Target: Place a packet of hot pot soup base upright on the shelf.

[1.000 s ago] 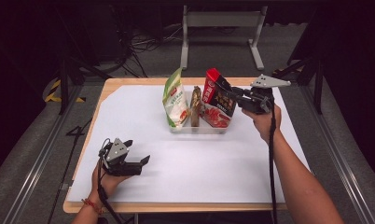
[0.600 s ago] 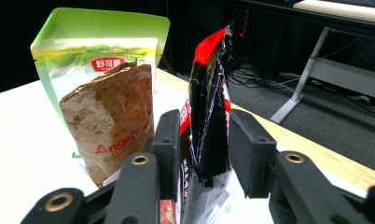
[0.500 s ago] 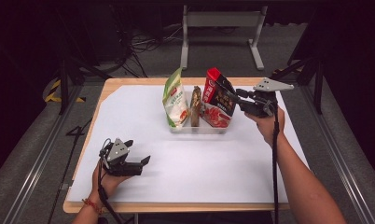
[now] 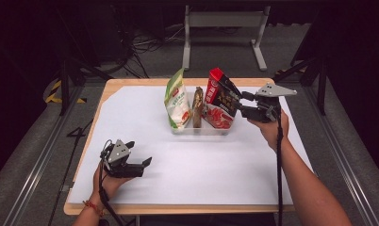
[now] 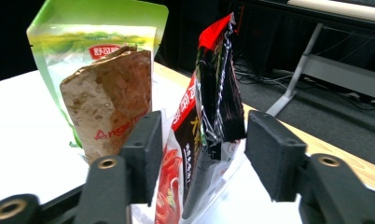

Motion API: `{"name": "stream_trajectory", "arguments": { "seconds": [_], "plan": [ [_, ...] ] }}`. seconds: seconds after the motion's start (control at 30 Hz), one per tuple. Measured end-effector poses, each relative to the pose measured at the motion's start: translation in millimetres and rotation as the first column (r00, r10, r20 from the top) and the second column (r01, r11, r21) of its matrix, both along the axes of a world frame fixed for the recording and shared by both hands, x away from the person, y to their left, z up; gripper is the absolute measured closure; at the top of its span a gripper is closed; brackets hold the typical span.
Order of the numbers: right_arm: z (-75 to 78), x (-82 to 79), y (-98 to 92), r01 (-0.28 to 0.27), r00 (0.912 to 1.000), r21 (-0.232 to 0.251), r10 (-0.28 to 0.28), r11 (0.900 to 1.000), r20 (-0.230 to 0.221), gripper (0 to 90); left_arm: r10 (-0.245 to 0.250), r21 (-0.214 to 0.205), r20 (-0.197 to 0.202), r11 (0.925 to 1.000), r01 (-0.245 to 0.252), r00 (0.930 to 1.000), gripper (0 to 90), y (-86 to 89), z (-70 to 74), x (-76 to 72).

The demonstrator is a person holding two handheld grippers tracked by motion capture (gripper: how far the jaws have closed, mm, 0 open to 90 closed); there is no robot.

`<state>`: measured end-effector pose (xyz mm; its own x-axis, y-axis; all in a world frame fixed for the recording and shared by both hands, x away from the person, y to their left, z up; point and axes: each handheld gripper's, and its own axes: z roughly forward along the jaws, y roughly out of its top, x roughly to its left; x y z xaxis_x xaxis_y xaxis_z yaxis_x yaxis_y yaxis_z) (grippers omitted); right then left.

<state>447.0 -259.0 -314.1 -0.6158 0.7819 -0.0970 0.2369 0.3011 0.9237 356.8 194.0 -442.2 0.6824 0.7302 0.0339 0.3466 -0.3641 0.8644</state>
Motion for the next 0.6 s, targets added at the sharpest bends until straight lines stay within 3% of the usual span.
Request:
{"name": "stream_trajectory", "arguments": {
  "seconds": [0.17,0.4,0.6],
  "plan": [
    [-3.7,-4.8,-0.4,-0.001,0.9998,-0.015,0.002,0.9999,0.021,37.2,0.001,-0.004,0.000,1.0000,-0.001,1.0000,11.9,-0.7,-0.3,0.0],
    [-10.1,-8.3,-0.7,-0.021,0.9998,-0.050,0.021,0.9985,-0.001,34.9,-0.002,0.003,-0.006,1.0000,0.002,1.0000,11.9,-1.1,-0.3,-0.1],
    [-15.6,-14.5,1.2,-0.009,0.9999,-0.112,0.010,0.9937,0.004,26.5,-0.003,0.002,-0.008,1.0000,0.003,1.0000,12.0,-1.8,-0.6,0.2]
  ]
}}
